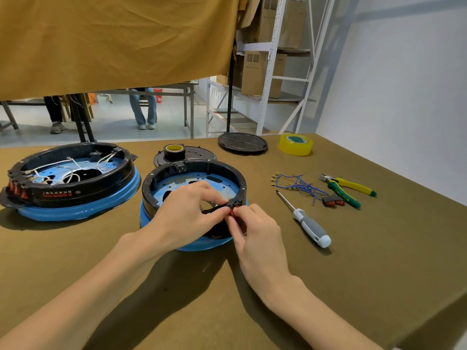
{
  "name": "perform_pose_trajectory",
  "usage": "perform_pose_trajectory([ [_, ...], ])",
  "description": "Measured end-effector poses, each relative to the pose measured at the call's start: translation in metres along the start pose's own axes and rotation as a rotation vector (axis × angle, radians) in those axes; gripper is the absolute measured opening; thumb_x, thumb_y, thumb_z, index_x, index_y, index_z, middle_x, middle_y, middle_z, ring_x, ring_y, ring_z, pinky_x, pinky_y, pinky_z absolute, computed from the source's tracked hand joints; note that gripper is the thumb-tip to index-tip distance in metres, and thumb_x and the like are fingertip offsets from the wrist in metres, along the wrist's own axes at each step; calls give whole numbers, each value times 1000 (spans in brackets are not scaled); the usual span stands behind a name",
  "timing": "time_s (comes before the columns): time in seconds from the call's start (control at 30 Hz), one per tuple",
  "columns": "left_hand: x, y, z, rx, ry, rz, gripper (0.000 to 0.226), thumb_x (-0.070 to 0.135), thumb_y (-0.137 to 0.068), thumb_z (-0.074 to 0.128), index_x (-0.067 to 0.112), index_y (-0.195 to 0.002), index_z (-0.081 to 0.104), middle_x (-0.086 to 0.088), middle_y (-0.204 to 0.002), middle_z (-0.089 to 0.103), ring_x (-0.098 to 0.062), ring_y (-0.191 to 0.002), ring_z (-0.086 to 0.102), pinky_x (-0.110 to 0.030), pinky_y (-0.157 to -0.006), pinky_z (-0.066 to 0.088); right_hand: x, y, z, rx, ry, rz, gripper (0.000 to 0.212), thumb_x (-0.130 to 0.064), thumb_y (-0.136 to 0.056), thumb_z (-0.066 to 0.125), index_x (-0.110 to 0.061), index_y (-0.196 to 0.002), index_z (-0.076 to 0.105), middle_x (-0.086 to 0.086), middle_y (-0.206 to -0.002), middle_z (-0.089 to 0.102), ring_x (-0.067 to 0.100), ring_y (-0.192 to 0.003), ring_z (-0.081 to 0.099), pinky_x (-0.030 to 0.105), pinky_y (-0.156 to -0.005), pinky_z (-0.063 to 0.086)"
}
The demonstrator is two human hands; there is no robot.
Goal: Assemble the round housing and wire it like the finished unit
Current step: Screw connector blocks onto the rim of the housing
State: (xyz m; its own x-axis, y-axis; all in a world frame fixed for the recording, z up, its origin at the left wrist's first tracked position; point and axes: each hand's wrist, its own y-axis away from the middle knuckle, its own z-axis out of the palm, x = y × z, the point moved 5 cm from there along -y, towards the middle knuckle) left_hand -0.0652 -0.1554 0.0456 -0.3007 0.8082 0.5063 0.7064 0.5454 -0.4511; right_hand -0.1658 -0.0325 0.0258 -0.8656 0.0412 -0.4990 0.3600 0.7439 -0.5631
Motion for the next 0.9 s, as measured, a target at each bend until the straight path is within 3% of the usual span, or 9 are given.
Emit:
perform_pose_trajectory([
  [0.3, 3, 0, -2, 84, 10, -104, 17, 42, -87, 73, 34, -100, 82, 26, -90, 66, 1, -93, 60, -22, -73, 44, 2, 6, -2, -48, -42, 19, 29, -26, -102, 61, -23, -130, 68, -11, -105, 62, -5, -87, 53, 6, -77, 45],
  [0.47, 4, 1, -2, 105, 21, -98, 15, 39, -87, 74, 34, -99, 81, 23, -93, 70, 0, -93, 62, -26, -77, 49, 7, 4, -4, -1, -77, 60, 26, -28, -98, 68, -26, -124, 74, -9, -96, 65, 6, -83, 61, 27, -75, 56],
  [0.6, 5, 1, -3, 90, 23, -86, 15, 39, -87, 74, 35, -99, 81, 28, -90, 66, 3, -92, 61, -19, -73, 43, 15, 0, -4, -56, -132, 96, 27, -31, -96, 70, -29, -122, 73, -14, -100, 65, 3, -84, 61, 24, -75, 56],
  [0.73, 4, 2, -3, 81, 22, -82, 16, 41, -87, 74, 34, -99, 81, 30, -89, 64, 7, -87, 59, -14, -68, 39, 23, -9, -13, -88, -243, 153, 19, -36, -90, 76, -30, -107, 73, -18, -96, 66, -1, -91, 62, 15, -74, 54],
  [0.9, 2, 0, -1, 57, 30, -119, 15, 42, -87, 73, 36, -98, 81, 29, -91, 70, 17, -86, 58, -11, -70, 42, 12, -9, -13, -63, -80, 47, 12, -30, -94, 72, -25, -102, 80, -12, -91, 66, 3, -82, 61, 20, -73, 53],
])
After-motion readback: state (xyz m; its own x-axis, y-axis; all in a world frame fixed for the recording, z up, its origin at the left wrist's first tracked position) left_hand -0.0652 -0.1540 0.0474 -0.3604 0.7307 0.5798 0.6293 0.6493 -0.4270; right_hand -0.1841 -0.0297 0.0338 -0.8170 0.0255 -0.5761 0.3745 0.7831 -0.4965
